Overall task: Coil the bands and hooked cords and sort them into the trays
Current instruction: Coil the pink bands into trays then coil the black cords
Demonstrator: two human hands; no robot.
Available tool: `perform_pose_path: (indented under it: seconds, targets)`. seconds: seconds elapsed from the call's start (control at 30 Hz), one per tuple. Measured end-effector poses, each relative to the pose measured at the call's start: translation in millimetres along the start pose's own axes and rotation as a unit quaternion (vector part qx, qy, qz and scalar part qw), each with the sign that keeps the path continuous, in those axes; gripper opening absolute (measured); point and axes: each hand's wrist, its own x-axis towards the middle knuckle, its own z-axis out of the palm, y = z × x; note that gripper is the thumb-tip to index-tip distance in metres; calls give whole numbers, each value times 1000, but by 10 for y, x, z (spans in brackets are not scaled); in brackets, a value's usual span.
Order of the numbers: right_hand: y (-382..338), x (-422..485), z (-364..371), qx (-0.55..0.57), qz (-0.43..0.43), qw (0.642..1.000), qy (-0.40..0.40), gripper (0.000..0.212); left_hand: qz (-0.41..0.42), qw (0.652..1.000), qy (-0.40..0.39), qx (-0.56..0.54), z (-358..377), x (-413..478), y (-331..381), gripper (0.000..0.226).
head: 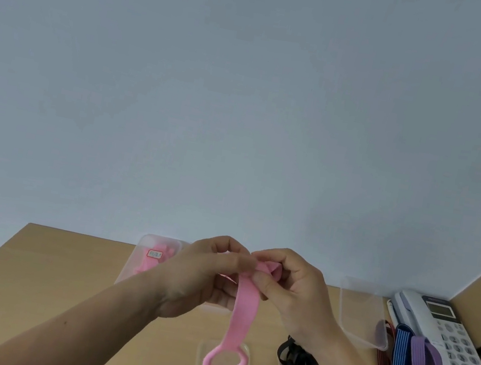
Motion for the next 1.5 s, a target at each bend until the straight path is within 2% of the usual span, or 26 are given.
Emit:
perform_pose_path:
  seconds: [0.1,0.23,0.33,0.43,0.5,0.63,0.8,1.07,1.3,1.5]
  targets:
    - [4,-1,-8,24,9,1000,2,23,16,1000,21,-8,16,21,-18,17]
    - [25,6,-14,89,37,995,-3,23,34,999,34,3,-6,46,-37,19]
    - [14,21,-5,145,73,987,7,34,59,997,53,27,-26,71,-63,17]
    - [8,32,-5,108,106,988,16,28,85,993,64,53,-18,96,-99,19]
    - [16,21,-11,78,95,992,11,22,96,990,73,72,-6,104,-124,17]
    - [9,-3,-35,44,63,997,19,12,75,991,80,79,-20,104,-128,39]
    - [-3,-14,-32,35,46,998,10,9,44,993,5,112,-34,50,-57,22]
    - [-23,-27,-12,34,28,999,-9,18,12,997,-32,71,-86,39,-26,18]
    - [-24,2,9,53,38,998,-7,21,42,998,-7,53,-75,21,-43,32]
    - [8,2,19,37,48,998,-9,26,72,993,58,80,-86,75,-116,28]
